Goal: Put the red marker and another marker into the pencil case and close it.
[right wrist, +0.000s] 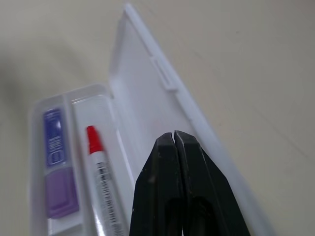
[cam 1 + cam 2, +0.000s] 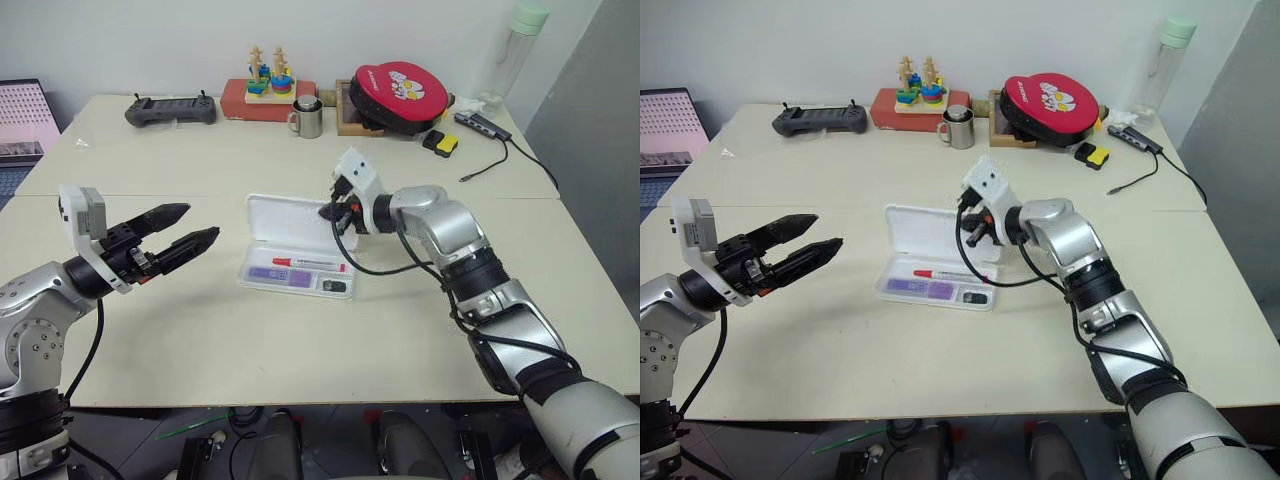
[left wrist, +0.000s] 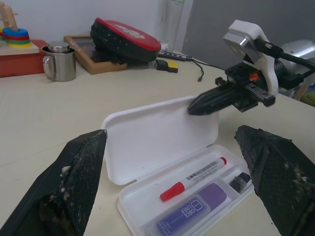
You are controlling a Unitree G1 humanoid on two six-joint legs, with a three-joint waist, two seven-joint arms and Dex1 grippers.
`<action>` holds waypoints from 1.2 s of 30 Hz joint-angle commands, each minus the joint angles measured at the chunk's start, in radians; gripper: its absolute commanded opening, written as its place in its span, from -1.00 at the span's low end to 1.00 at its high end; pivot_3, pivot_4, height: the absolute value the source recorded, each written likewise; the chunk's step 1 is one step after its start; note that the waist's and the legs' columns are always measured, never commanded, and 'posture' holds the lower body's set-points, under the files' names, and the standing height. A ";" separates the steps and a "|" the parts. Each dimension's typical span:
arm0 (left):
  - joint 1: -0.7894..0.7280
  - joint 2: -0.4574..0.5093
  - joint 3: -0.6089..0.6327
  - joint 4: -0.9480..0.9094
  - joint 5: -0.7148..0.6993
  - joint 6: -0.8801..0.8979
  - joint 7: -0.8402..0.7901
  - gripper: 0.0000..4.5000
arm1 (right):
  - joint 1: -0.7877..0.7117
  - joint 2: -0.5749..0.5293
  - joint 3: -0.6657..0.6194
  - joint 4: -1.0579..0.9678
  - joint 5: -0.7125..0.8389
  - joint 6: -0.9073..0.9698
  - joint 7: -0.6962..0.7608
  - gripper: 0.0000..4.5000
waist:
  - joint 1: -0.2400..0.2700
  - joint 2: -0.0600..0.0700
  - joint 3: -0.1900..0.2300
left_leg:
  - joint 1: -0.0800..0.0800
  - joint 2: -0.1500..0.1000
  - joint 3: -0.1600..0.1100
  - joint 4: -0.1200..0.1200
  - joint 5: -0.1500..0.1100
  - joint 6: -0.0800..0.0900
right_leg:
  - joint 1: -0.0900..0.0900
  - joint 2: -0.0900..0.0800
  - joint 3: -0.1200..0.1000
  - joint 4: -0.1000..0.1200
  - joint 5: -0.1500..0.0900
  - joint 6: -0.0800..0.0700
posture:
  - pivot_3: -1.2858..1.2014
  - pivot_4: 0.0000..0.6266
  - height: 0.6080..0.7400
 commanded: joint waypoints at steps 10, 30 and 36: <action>0.003 -0.005 0.000 -0.046 -0.009 -0.030 -0.002 1.00 | -0.199 -0.041 -0.132 0.372 -0.060 -0.216 -0.094 -0.99 | 0.004 -0.001 0.000 | 0.000 0.000 0.000 0.001 0.000 0.000 | 0.001 0.000 0.000 -0.001 0.000 0.000 | 0.03 -0.52 1.00; 0.024 0.006 -0.018 -0.062 -0.005 -0.023 0.000 1.00 | -0.128 -0.038 -0.086 0.218 -0.047 -0.251 0.232 -0.99 | -0.022 0.000 0.000 | 0.000 0.000 0.000 -0.001 0.000 0.000 | 0.000 0.000 0.000 0.000 0.000 0.000 | 0.03 -0.52 1.00; 0.025 0.012 -0.028 -0.062 0.000 -0.021 -0.004 1.00 | -0.036 -0.050 -0.005 0.076 -0.080 -0.219 0.284 -0.99 | -0.022 0.000 0.000 | 0.000 0.000 0.000 0.000 0.000 0.000 | 0.001 0.000 0.000 0.000 0.000 0.000 | 0.03 -0.52 1.00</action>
